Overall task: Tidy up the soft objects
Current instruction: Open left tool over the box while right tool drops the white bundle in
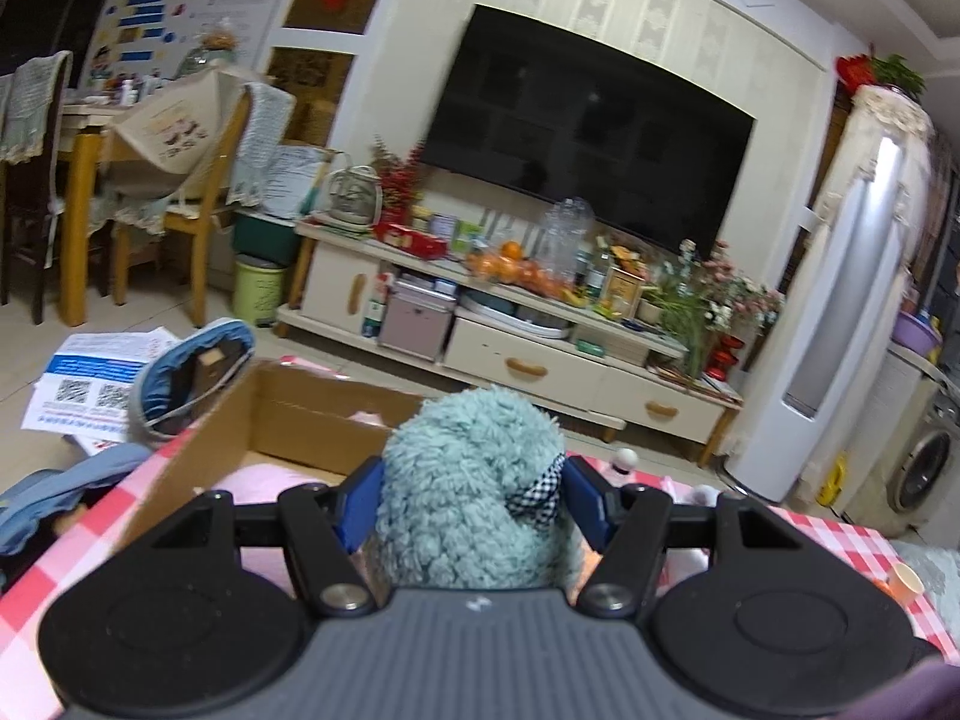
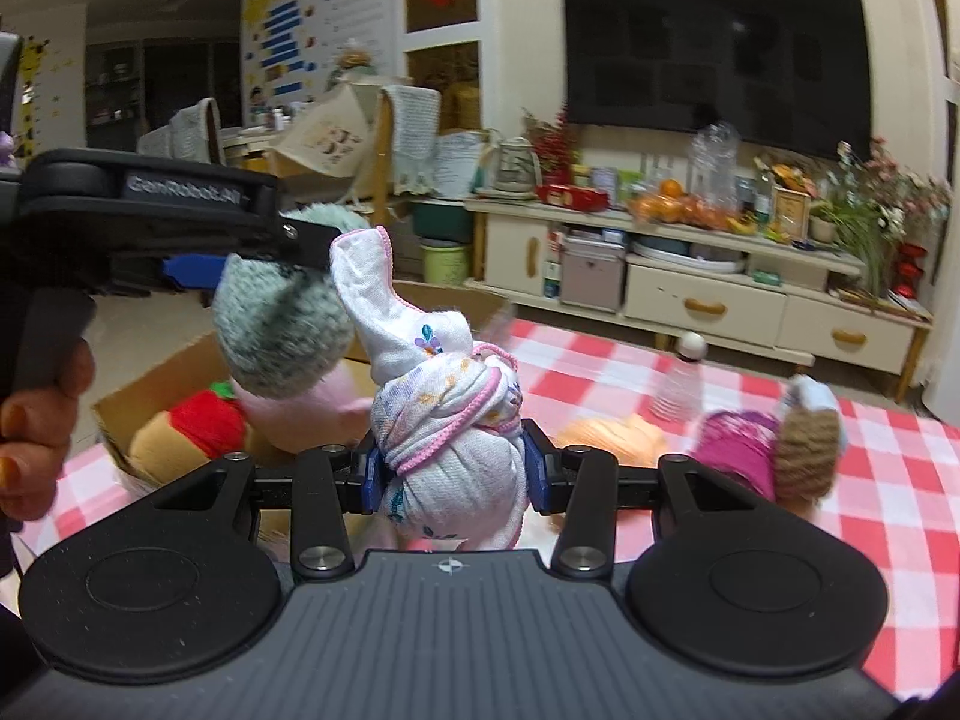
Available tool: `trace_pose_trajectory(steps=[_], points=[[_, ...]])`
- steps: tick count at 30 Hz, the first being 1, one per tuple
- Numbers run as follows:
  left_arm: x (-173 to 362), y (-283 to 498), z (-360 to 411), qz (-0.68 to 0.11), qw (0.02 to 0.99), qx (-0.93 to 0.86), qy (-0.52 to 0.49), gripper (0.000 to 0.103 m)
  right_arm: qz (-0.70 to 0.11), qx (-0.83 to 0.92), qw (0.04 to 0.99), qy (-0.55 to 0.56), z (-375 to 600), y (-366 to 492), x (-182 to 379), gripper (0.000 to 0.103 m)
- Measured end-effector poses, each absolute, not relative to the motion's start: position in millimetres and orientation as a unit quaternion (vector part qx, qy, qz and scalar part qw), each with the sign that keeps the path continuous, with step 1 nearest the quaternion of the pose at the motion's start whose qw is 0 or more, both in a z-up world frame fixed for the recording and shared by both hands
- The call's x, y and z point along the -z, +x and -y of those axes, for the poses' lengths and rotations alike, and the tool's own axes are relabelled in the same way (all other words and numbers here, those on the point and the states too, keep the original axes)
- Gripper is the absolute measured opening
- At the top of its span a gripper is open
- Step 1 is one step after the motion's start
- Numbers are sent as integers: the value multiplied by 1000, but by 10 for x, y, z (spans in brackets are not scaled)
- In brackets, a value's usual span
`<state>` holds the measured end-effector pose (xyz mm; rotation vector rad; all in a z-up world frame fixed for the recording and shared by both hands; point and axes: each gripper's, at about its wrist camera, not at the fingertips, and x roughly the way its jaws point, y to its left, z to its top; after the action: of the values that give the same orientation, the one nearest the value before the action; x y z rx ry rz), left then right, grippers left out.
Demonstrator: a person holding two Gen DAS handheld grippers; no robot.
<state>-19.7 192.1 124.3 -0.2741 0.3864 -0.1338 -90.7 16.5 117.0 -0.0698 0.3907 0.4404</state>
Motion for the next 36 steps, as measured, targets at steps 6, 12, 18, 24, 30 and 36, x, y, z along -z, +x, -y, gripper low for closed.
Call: trace_pose_trajectory(steps=[6,12,18,24,30,36], points=[[-1223,-200,-2141,-197,968,31,-149,64,-195,-246,948,-56,-458,-885,-1225,54],[-1176,-170,-2315,-209,965,1,-156,64,-207,-265,939,-74,-698,-881,-1219,54],[-1130,-145,-2392,-222,963,-15,-156,64,-224,-279,930,-89,-822,-876,-1203,55],[-1130,-143,-2413,-223,962,-30,-155,67,-231,-286,925,-97,-851,-902,-1190,63],[-1167,-176,-2424,-214,964,-40,-153,80,-216,-278,932,-91,-755,-947,-1244,93],[-1194,-188,-2406,-206,966,-39,-152,89,-206,-246,945,-60,-494,-1020,-1267,97]])
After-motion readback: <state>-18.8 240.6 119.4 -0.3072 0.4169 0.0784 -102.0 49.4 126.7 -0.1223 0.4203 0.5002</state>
